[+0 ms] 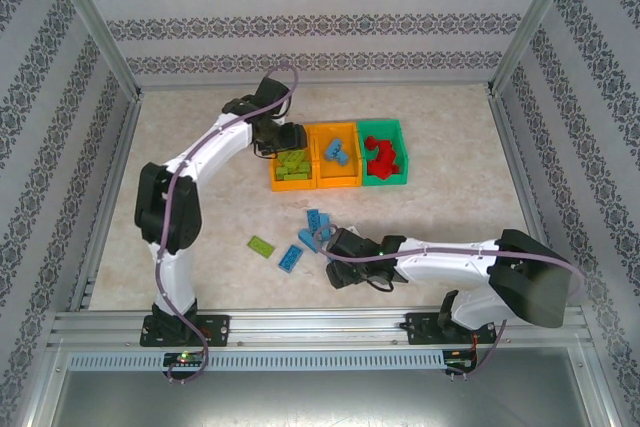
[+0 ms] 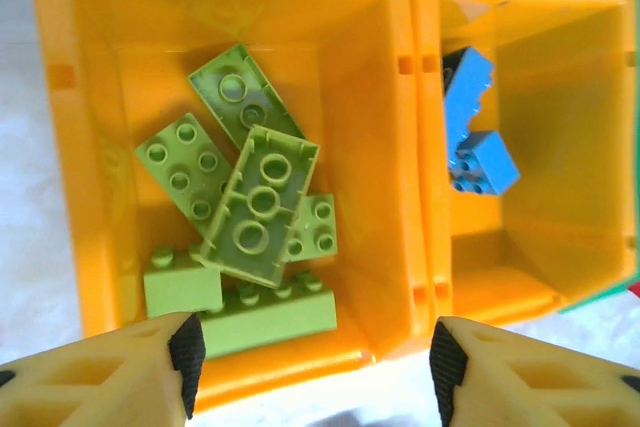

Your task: Sort the legos into containers by color

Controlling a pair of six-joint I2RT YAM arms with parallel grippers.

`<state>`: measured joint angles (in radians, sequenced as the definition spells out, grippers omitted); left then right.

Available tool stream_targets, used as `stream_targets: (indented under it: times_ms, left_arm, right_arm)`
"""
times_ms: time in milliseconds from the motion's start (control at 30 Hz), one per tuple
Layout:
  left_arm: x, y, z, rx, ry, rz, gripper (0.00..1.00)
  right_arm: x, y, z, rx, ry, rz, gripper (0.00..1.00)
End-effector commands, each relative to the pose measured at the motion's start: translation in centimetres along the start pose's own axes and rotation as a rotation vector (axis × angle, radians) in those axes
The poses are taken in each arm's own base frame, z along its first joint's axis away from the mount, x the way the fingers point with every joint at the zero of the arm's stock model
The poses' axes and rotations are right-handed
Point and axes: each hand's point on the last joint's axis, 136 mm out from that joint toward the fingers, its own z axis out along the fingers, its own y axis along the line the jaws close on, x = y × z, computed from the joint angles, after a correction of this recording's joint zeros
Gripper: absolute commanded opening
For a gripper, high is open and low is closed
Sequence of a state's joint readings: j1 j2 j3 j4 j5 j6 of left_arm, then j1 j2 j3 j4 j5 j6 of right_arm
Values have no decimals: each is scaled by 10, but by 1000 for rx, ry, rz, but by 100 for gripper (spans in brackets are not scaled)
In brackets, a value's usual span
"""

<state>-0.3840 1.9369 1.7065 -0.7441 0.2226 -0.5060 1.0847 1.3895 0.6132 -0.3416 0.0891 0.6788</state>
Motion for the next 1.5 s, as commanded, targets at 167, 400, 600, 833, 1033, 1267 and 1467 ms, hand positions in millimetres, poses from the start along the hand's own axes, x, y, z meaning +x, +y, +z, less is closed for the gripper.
stream_targets:
  times_ms: [167,400,600,833,1033,1267,1467]
  left_arm:
    - [34,23,-42,-18,-57,22,69]
    - [71,46,-58,-40,-70,38,71]
    - [101,54,-62,-22,-47,98,70]
    - [145,48,-61,-39,15,275,71]
    - [188,43,-42,-37,103,336,71]
    - [222,36,-31,-45,163,407,71]
    - [240,29,-20,-67,199,456,71]
  right_arm:
    - [-11,8,4,14,-16,-28,34]
    - [-43,-2,-28,-12,-146,-9,27]
    - [-104,-35,-59,-46,-265,106,28]
    - [-189,-69,-68,-87,-289,236,26]
    - [-249,-92,-47,-91,-254,312,29]
    - [-292,-107,-21,-55,-242,371,34]
    - [-301,-107,0,-80,-203,406,42]
